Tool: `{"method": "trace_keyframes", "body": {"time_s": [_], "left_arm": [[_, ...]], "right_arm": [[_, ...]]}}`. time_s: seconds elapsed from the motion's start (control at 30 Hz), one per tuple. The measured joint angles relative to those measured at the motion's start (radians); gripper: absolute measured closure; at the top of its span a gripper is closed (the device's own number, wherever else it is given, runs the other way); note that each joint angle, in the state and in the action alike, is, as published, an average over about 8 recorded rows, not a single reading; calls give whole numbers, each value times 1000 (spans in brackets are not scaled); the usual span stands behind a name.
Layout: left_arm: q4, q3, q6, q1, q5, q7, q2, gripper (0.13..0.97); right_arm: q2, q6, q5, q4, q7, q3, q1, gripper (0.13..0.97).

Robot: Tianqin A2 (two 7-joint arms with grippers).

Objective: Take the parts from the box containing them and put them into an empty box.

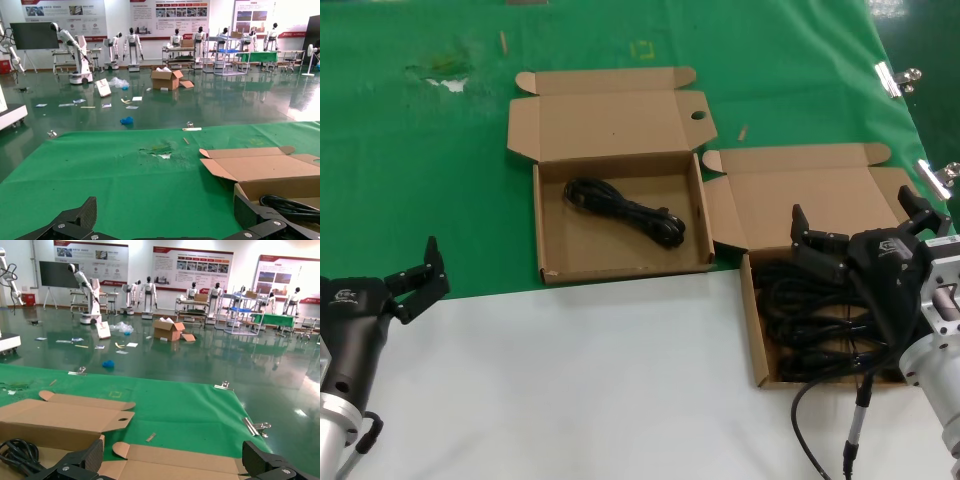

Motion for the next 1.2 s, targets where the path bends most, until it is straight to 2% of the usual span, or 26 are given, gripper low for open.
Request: {"method": "trace_keyframes", "body": {"time_s": [1.2], "left_arm": [[0,0,0,0,0,0,0,132]], "right_arm": [[0,0,0,0,0,0,0,129]]}}
